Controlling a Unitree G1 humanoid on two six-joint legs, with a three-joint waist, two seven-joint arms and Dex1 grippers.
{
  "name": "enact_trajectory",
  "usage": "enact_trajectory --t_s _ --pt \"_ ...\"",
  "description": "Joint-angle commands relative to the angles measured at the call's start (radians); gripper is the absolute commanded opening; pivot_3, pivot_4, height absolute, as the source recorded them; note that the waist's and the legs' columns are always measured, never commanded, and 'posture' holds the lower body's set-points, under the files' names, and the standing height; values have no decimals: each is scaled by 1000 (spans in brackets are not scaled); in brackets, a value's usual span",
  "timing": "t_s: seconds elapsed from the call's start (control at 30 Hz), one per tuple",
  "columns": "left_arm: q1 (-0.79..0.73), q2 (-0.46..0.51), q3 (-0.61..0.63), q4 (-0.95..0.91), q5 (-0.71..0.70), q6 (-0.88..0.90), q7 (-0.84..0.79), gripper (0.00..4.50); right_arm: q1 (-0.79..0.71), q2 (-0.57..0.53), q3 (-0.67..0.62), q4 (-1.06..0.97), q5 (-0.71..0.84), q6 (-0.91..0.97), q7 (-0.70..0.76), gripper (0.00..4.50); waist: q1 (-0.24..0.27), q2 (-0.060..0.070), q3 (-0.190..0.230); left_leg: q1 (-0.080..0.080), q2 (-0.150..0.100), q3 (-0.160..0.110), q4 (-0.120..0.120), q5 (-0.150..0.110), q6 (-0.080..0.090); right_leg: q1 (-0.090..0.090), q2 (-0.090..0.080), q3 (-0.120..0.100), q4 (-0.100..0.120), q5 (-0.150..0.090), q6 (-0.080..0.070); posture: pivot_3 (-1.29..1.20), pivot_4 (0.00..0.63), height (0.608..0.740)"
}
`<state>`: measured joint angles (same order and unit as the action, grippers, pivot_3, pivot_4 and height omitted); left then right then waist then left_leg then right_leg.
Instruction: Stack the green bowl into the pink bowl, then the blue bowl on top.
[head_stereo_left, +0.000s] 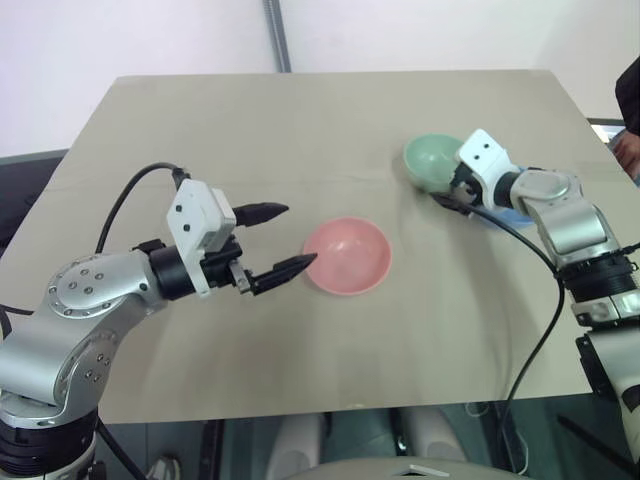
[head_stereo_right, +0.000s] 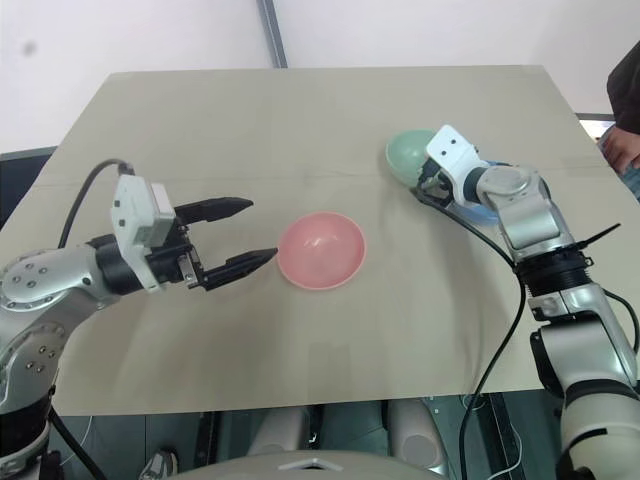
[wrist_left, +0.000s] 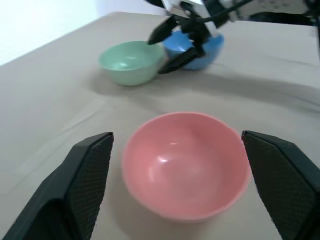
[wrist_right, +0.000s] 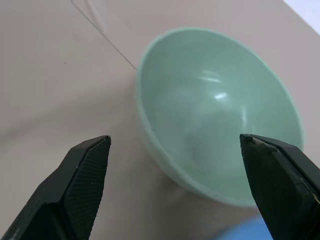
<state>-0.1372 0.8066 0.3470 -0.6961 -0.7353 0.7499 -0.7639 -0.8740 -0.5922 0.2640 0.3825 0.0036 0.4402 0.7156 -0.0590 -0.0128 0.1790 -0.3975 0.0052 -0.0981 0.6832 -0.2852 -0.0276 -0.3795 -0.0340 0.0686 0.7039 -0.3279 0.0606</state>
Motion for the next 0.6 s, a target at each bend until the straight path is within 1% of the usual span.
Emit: enact_trajectory --t_s 0.03,0.13,0.33,0.37,0.4,0.43,0.47,0.5,0.53,0.57,0.6 --pt "12 12 49 -49 -56 20 39 4427 -49 14 0 52 -25 -22 37 4500 -1 0 0 0 0 0 0 1 -2 0 0 0 0 0 0 0 150 740" --pt "9 12 58 -43 -79 29 71 4427 -78 35 12 104 -45 -26 70 4500 -4 0 0 0 0 0 -1 1 -2 0 0 0 0 0 0 0 150 740" --pt "24 -3 56 -54 -104 29 124 4427 -159 82 19 260 -87 -95 81 4500 -10 0 0 1 0 1 -1 1 -2 0 0 0 0 0 0 0 150 740" --pt "29 -5 55 -57 -108 30 134 4500 -169 87 20 276 -92 -108 88 3963 -10 0 0 0 0 1 -1 1 -2 0 0 1 0 0 0 0 150 740" --pt "35 -7 57 -59 -114 29 141 4500 -177 91 22 284 -94 -115 101 3646 -10 0 0 0 0 1 -1 1 -2 -1 0 1 0 0 0 0 150 740" --pt "39 -9 58 -59 -122 30 148 4500 -182 94 23 288 -96 -120 110 3198 -10 0 0 0 0 1 -1 1 -2 -1 0 1 0 0 0 0 150 740" --pt "45 -8 59 -60 -124 28 150 4500 -186 97 22 290 -100 -127 115 2463 -10 0 0 0 0 1 -1 1 -3 -1 0 1 0 0 0 0 150 740" --pt "51 -6 59 -61 -129 27 150 4500 -187 98 24 289 -103 -134 124 2142 -10 0 0 0 0 1 -1 1 -3 -1 0 1 0 0 0 0 150 740" --pt "56 -3 60 -61 -132 25 150 4500 -188 99 24 288 -106 -139 131 1533 -10 0 0 0 0 1 -1 1 -3 -1 0 1 0 0 0 0 150 740" --pt "60 -1 60 -60 -134 22 149 4500 -188 101 23 288 -109 -144 134 1303 -10 0 0 0 0 1 -1 1 -3 -1 0 1 0 0 0 0 150 740" --pt "64 1 60 -59 -135 20 148 4500 -187 102 22 287 -112 -149 135 700 -10 0 0 0 0 1 -1 1 -3 -1 0 1 -1 0 0 0 150 740"
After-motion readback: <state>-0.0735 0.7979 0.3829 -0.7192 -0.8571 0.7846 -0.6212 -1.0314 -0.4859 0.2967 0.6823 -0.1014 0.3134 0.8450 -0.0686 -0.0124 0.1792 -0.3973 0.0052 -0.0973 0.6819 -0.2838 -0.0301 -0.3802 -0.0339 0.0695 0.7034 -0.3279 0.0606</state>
